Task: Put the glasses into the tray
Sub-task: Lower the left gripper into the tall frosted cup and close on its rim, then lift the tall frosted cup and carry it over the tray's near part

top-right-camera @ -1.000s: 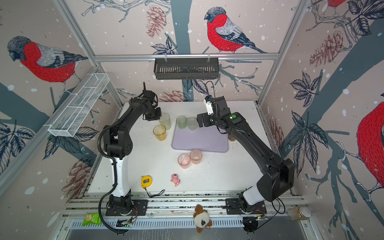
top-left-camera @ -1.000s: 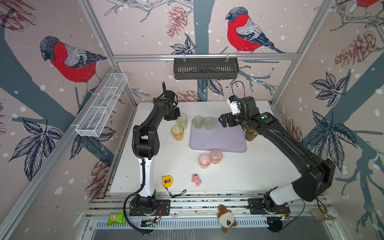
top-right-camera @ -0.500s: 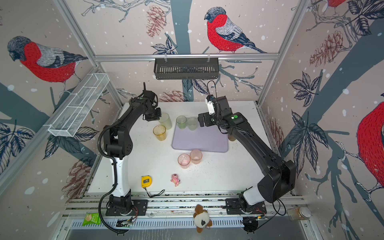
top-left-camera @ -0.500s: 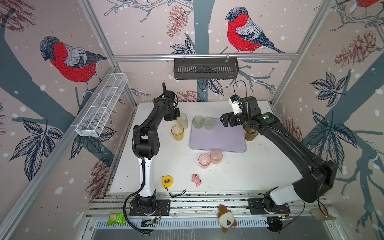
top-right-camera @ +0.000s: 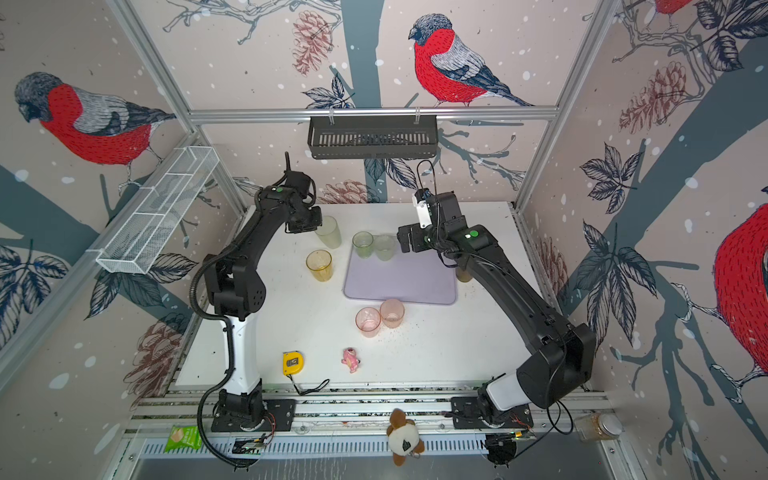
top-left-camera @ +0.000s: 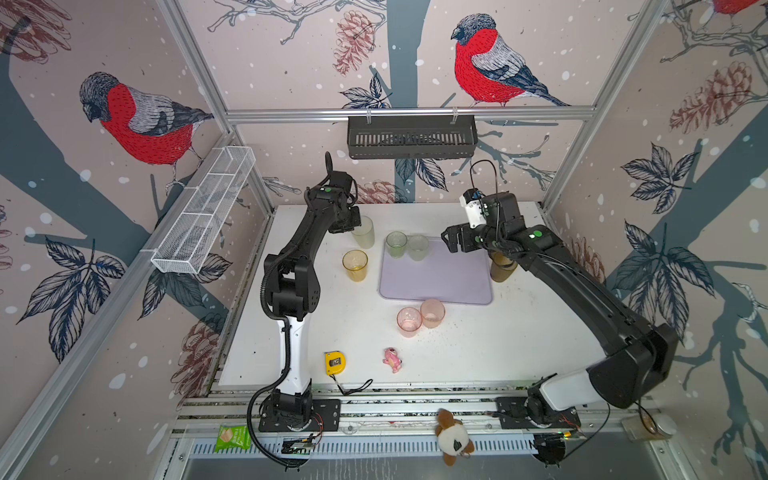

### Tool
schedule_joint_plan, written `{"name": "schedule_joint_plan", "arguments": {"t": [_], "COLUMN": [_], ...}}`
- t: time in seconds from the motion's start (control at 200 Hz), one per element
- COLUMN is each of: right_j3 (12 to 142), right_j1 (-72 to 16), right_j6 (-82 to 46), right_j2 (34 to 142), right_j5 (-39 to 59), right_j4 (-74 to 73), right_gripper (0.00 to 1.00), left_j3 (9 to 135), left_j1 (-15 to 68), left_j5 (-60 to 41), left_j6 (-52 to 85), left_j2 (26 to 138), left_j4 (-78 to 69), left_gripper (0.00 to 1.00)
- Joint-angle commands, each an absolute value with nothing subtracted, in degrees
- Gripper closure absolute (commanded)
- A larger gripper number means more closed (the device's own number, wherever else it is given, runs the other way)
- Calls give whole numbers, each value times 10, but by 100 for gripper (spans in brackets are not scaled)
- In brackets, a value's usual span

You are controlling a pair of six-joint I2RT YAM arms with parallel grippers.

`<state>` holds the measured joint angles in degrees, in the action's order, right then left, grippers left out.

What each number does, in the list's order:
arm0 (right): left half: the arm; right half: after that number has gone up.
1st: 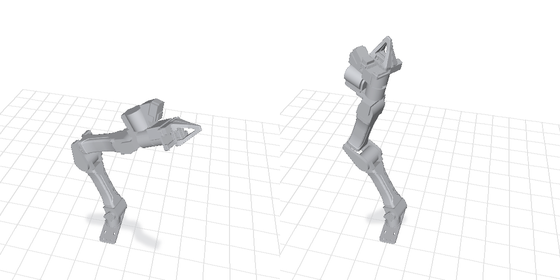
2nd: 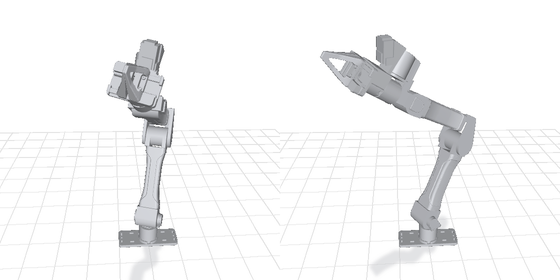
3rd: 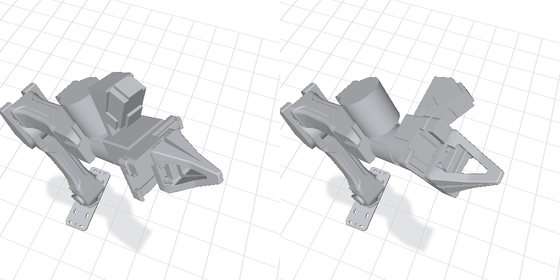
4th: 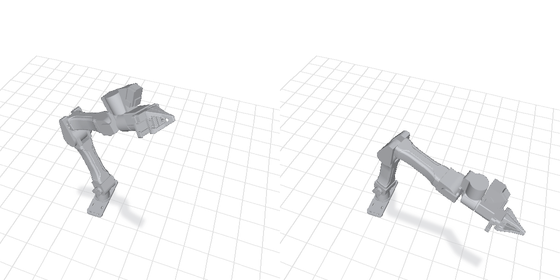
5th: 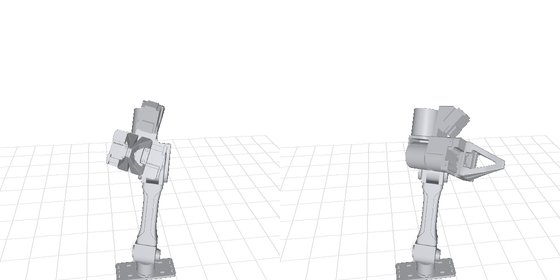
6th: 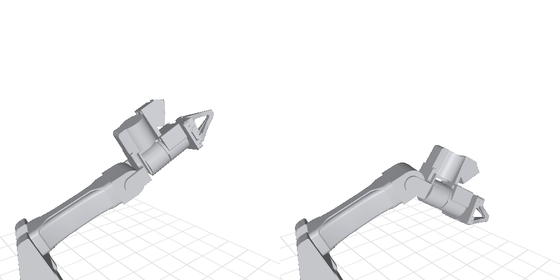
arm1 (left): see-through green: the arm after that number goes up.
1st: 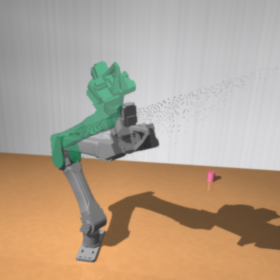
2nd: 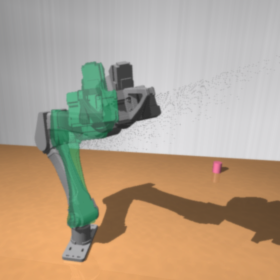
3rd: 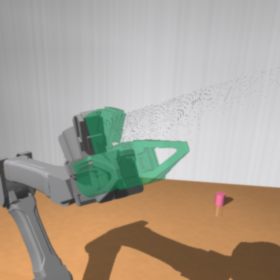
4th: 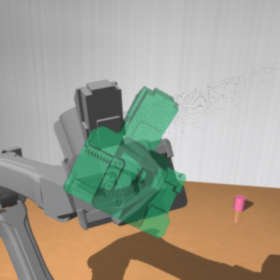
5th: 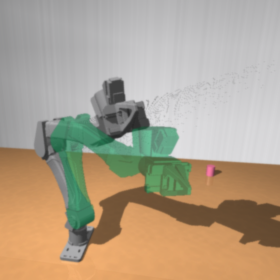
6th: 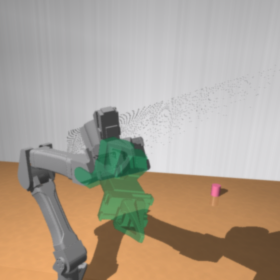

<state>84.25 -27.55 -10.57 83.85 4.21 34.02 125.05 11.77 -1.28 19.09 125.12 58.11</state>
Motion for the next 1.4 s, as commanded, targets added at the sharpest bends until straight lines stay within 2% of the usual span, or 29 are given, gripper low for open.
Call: {"name": "schedule_joint_plan", "arguments": {"t": [0.0,0.315,0.835,1.396], "right_j3": [843,841,813,773], "right_j1": [-275,-275,-275,-275], "right_j6": [-107,-108,-103,-109], "right_j2": [832,822,795,770], "right_j5": [41,42,49,50], "right_j4": [329,325,315,306], "right_gripper": [0,0,0,0], "left_j3": [1277,1337,1332,1098], "left_j1": [126,151,199,252], "left_j5": [14,27,20,-4], "left_j6": [182,191,209,258], "left_j2": [1243,1225,1164,1044], "left_j4": [616,659,698,621], "left_gripper": [100,100,100,100]}}
